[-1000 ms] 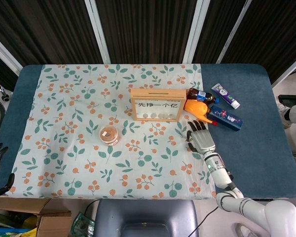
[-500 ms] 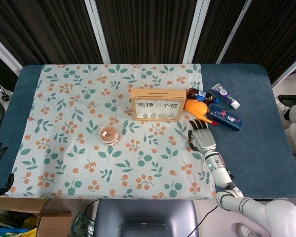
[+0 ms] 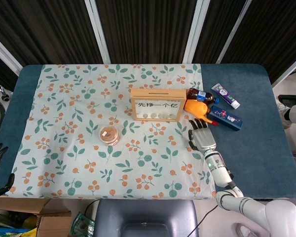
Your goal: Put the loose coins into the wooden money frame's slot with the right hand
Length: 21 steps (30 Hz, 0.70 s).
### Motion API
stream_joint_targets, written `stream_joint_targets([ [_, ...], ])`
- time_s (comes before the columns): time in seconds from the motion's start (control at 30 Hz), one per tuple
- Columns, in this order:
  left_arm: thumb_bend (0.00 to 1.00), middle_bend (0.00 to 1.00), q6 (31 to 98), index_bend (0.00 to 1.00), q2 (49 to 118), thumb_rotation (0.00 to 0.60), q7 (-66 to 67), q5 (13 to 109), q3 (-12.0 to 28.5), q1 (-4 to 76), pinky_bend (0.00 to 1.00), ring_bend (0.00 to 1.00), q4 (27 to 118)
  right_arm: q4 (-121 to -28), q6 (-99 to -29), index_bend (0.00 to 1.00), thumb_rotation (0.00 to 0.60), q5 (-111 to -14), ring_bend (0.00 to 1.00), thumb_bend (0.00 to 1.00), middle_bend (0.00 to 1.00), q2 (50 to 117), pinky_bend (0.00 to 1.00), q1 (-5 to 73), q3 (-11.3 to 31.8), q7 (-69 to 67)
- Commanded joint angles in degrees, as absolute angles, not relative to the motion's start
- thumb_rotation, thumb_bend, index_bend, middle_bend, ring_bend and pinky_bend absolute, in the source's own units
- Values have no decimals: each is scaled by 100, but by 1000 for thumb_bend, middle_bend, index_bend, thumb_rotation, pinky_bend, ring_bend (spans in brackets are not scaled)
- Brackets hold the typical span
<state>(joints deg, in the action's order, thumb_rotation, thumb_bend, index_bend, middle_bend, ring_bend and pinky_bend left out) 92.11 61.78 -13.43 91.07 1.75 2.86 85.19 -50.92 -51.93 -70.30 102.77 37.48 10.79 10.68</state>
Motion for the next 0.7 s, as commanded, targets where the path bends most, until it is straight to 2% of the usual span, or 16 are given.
stream_joint_targets([
  [0.03,447,0,9220,0,6180,600,-1356,9115,174,284,0,0,8514,-5080,-5206,707,600,-7035,50,614,224,10285,113,3755,1085,1080],
  [0.23,447,0,9219,0,6181,600,-1380,9119,174,287,0,0,8499,-5146,-5310,712,600,-7068,58,631,228,10264,119,3754,1131,1007],
  [0.33,448,0,9201,0,6184,600,-1371,9111,176,295,0,0,8498,-5456,-5593,712,600,-7232,58,631,228,10106,120,3716,1162,860],
  [0.53,448,0,9152,0,6192,600,-1361,9078,192,321,0,0,8503,-6602,-6112,712,600,-7600,58,632,228,9480,121,3666,1241,756],
  [0.7,448,0,9125,0,6196,600,-1345,9069,195,335,0,0,8506,-7452,-6226,712,600,-7638,58,631,229,9007,122,3678,1407,759],
])
